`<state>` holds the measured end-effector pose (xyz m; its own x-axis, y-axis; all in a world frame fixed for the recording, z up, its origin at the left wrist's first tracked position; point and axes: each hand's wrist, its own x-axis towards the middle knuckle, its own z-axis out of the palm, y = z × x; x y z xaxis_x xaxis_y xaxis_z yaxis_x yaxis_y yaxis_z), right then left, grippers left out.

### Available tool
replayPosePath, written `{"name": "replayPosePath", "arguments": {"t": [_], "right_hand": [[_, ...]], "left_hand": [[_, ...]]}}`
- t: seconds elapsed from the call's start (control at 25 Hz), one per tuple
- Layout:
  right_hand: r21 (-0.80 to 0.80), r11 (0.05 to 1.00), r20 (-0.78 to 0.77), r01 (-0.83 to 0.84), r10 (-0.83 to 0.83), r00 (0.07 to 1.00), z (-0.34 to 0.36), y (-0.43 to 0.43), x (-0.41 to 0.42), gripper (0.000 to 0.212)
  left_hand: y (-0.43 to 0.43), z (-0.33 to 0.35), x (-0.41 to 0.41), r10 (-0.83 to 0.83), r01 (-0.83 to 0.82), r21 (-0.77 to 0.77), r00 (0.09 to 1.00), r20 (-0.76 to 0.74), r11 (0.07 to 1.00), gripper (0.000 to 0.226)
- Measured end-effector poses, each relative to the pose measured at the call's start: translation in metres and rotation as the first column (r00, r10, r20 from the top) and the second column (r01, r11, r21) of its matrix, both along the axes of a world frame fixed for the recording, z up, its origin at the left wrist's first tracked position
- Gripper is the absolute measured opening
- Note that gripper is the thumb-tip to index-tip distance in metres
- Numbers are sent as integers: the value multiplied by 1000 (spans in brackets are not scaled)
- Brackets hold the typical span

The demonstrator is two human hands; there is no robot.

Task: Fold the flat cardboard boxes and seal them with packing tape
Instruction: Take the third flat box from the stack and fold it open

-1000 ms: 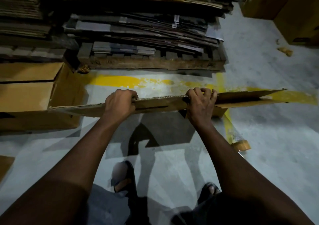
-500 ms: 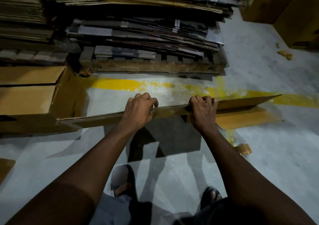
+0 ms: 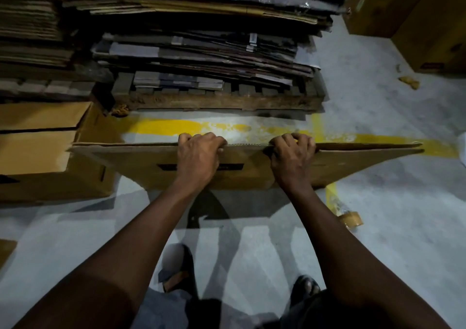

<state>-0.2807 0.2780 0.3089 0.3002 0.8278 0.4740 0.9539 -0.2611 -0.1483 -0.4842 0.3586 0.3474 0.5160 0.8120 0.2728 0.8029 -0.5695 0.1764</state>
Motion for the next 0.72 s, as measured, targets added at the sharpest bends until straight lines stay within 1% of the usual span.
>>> {"name": "replayPosePath", "arguments": {"t": [0.08, 0.16, 0.2, 0.24, 0.32, 0.4, 0.52, 0.64, 0.72], "right_hand": [[-78, 996, -42, 30, -34, 999, 6, -1, 1, 32], [-177, 977, -48, 120, -130, 990, 10, -4, 6, 43], [-220, 962, -42, 159, -172, 984, 10, -7, 9, 44], [-256, 950, -30, 180, -195, 980, 10, -10, 13, 42], [-289, 940, -12, 181, -193, 981, 6, -17, 17, 31], [-303, 937, -2, 175, -184, 983, 1, -22, 18, 21], [-338, 928, -9, 156, -169, 986, -6, -22, 17, 17], [-408, 904, -43, 125, -156, 987, -14, -25, 14, 12], [-390, 912, -61, 124, -160, 985, -20, -28, 14, 11]], "left_hand": [[4, -2, -2, 35, -35, -9, 999, 32, 999, 21], [7, -5, -7, 63, -60, -32, 995, 76, 998, 20], [9, -7, -9, 55, -51, -46, 995, 89, 998, 21], [8, -9, -9, 34, -29, -55, 996, 86, 998, 22], [8, -10, -10, -20, 23, -77, 999, 43, 997, 22], [11, -7, -11, -72, 68, -142, 997, -19, 988, 18], [14, -9, -12, -120, 105, -264, 992, -44, 959, 21], [10, -22, -13, -151, 110, -407, 986, -69, 907, 20], [12, -28, -11, -151, 110, -479, 987, -48, 871, 18]]}}
